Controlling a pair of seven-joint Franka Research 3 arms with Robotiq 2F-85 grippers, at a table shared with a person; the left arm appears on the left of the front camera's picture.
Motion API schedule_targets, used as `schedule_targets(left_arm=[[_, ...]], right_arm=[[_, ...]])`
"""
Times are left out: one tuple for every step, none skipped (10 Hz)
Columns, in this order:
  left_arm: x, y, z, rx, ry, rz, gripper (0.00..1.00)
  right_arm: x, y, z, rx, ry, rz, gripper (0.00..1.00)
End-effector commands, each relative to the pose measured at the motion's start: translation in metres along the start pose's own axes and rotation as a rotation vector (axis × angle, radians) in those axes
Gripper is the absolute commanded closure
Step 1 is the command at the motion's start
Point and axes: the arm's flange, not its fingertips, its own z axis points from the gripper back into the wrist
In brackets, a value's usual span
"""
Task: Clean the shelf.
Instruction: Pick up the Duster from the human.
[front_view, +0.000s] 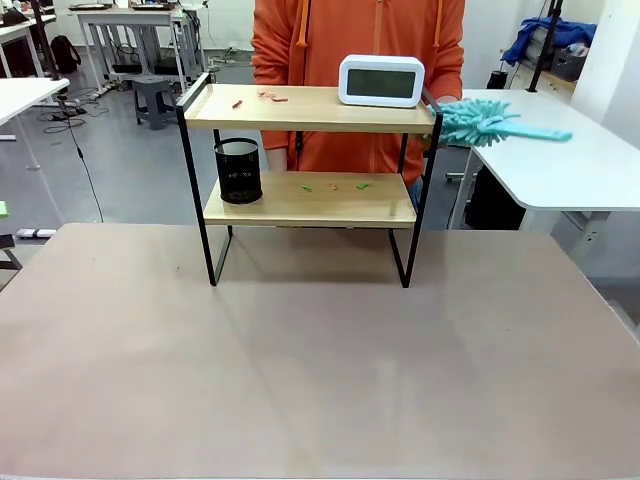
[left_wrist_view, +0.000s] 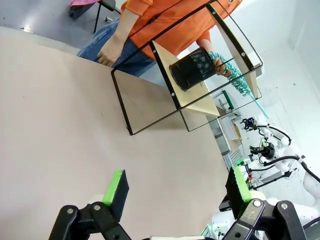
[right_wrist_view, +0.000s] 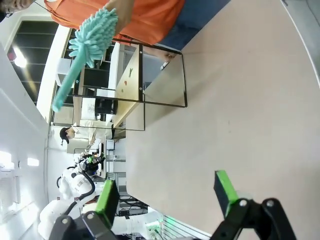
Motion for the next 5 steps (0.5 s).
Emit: schedule_targets(left_arm=[[0.0, -0.001, -0.001, -0.016, -0.011, -0.007, 0.0], [0.0, -0.001, -0.001, -0.016, -0.011, -0.007, 0.0], [0.0, -0.001, -0.001, -0.016, -0.011, -0.007, 0.0], [0.0, -0.001, -0.001, -0.016, -0.011, -0.007, 0.0], [0.0, -0.001, -0.001, -0.016, -0.011, -0.007, 0.0]], right_arm=[[0.0, 0.0, 0.001, 0.0, -0.001, 0.0, 0.0], [0.02, 0.026, -0.002, 0.028, -0.016, -0.033, 0.0], [0.041, 0.056, -0.011, -0.002, -0.033, -0.062, 0.0], [0.058, 0.084, -0.03, -0.041, -0.027, -0.043, 0.0], [0.074, 0.106, -0.061, -0.071, -0.009, -0.021, 0.0]])
